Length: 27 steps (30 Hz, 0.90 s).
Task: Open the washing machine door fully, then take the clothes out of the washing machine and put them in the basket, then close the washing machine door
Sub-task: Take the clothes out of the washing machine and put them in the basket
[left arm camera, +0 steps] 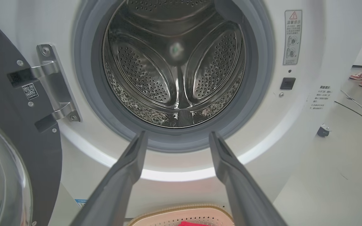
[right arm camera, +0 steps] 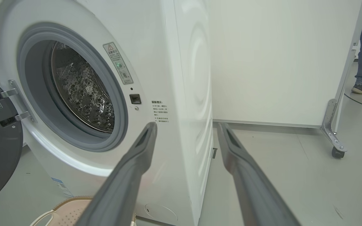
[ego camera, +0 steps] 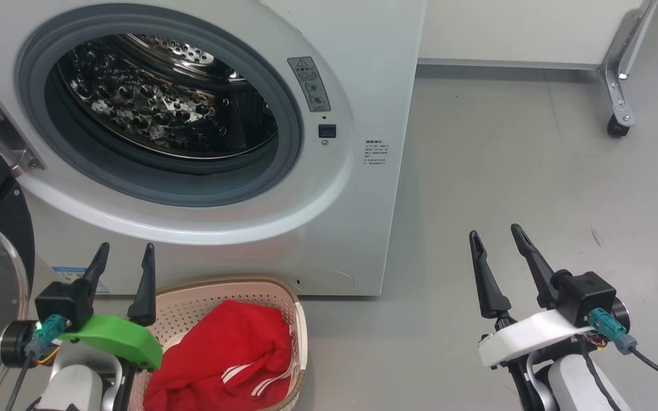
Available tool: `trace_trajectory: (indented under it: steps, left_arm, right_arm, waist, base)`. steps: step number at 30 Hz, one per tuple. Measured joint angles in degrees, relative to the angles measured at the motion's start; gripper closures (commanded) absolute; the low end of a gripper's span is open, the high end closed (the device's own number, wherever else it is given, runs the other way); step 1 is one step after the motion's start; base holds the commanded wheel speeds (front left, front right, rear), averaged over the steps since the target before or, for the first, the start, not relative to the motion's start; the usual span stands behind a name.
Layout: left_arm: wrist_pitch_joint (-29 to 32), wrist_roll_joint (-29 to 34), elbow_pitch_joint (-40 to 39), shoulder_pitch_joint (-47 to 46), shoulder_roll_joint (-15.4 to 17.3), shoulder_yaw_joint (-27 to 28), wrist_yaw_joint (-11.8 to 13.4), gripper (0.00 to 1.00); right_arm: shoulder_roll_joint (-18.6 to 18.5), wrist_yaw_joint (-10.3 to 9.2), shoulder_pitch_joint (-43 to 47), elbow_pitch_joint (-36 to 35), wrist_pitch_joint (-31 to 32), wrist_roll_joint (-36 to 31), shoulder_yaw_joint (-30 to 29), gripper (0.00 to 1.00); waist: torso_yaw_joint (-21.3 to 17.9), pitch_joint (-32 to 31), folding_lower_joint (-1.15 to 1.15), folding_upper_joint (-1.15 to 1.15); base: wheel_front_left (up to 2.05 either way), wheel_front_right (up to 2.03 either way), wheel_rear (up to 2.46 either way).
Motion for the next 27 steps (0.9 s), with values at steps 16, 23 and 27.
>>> trace_trajectory:
  steps: [16,23,27]
  left_arm:
    - [0.0,1.4,-6.7,5.9,-0.9,0.8,0.7,0.00]
    - [0.0,1.4,-8.2,7.4,-1.2,0.8,0.7,0.00]
    - [0.0,1.4,-8.8,7.7,-1.3,0.7,0.7,0.00]
  right_arm:
    - [0.1,0.16,1.6,-0.3,0.0,0.0,-0.1,0.00]
    - [0.2,0.16,1.9,-1.0,0.0,0.0,-0.3,0.00]
    - [0.2,0.16,2.0,-1.2,0.0,-0.1,-0.3,0.00]
  waist:
    - [-0.3,-1.2,0.00,0.00]
    - [-0.5,-1.3,0.00,0.00]
    - [-0.4,-1.1,0.00,0.00]
  base:
    - [0.00,0.00,0.00]
    - [0.00,0.00,0.00]
    - [0.00,0.00,0.00]
